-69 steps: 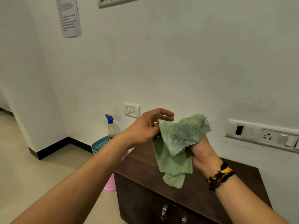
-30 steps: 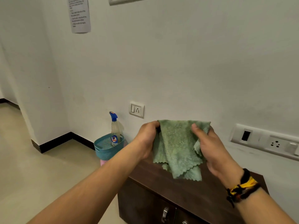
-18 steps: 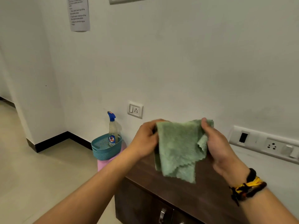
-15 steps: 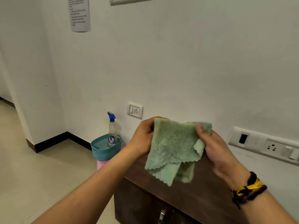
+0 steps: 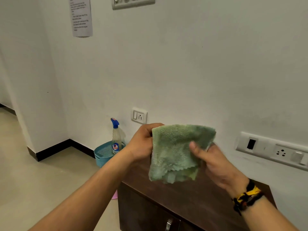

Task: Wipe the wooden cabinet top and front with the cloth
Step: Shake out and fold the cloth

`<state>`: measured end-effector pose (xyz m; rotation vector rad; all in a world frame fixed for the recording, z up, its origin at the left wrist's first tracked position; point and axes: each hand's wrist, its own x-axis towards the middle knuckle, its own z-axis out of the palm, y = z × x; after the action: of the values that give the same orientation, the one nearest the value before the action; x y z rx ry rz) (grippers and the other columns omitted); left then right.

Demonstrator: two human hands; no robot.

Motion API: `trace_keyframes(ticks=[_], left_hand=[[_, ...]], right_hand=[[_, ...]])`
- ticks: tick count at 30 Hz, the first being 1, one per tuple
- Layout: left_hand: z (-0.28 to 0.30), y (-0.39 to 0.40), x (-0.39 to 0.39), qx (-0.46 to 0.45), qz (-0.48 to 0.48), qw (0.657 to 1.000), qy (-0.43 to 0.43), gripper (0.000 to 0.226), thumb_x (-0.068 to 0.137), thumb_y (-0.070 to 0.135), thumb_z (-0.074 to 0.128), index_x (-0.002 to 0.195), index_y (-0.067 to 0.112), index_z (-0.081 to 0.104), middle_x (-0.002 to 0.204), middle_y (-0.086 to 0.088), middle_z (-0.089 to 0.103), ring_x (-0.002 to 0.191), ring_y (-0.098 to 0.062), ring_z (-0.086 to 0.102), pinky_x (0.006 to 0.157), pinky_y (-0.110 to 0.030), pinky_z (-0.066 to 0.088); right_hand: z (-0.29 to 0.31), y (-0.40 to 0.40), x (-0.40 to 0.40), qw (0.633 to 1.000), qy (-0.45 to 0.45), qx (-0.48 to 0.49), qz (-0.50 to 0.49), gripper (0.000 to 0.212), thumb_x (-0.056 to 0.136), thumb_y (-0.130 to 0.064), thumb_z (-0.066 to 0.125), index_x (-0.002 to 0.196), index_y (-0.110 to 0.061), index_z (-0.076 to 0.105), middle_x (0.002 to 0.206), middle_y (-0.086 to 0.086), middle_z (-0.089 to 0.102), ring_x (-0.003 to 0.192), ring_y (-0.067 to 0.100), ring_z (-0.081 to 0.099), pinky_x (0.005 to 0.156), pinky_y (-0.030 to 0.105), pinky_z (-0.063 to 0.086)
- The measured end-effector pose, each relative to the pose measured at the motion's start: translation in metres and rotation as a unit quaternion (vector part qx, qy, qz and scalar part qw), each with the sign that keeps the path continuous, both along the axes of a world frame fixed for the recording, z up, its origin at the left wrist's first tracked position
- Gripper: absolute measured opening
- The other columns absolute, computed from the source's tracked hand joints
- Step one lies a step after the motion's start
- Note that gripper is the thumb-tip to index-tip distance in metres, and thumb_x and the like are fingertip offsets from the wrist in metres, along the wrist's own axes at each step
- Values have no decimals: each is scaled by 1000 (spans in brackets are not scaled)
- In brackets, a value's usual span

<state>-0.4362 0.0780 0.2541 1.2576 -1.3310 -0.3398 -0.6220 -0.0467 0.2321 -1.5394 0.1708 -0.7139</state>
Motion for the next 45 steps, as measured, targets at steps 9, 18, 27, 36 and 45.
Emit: trace_keyframes(ticks=[9, 18, 27, 36, 45], left_hand=[[-14, 4, 0, 151, 97, 958, 225, 17, 98, 12, 60, 100, 11, 77, 99, -16, 78, 99, -38, 73, 93, -58, 56], [-34, 27, 6, 220, -96, 919, 314, 52, 99, 58, 45, 136, 22, 53, 109, -11, 74, 93, -31, 73, 63, -41, 61], [-36, 41, 33, 78, -177, 946, 260, 23, 79, -10, 61, 89, 5, 76, 136, -22, 61, 127, -36, 58, 102, -43, 51], [-75, 24, 65, 164, 10, 965, 207, 78, 70, 19, 87, 138, 22, 48, 130, -10, 64, 114, -30, 68, 97, -52, 55], [-65, -10, 123, 111, 174, 978, -16, 30, 80, 9, 78, 107, 19, 72, 95, -3, 76, 88, -21, 74, 81, -40, 63]], right_hand=[[-11, 8, 5, 993, 37, 109, 7, 39, 89, -2, 64, 128, -1, 59, 122, 20, 71, 114, 36, 69, 97, 47, 55], [-19, 10, 15, 974, 39, 222, -16, 31, 92, 5, 58, 123, -1, 61, 116, 25, 72, 107, 41, 70, 89, 54, 57], [-21, -12, 16, 947, -31, 300, 111, 36, 78, 1, 37, 69, 6, 71, 132, 31, 61, 119, 44, 62, 88, 47, 60], [-60, -8, 64, 995, 80, -21, -54, 42, 77, -9, 85, 114, -23, 73, 122, 0, 71, 106, 22, 72, 88, 39, 60], [-75, -28, 144, 974, 91, -165, -126, 42, 86, -8, 78, 118, -32, 66, 114, -15, 67, 104, 2, 66, 91, 29, 57]])
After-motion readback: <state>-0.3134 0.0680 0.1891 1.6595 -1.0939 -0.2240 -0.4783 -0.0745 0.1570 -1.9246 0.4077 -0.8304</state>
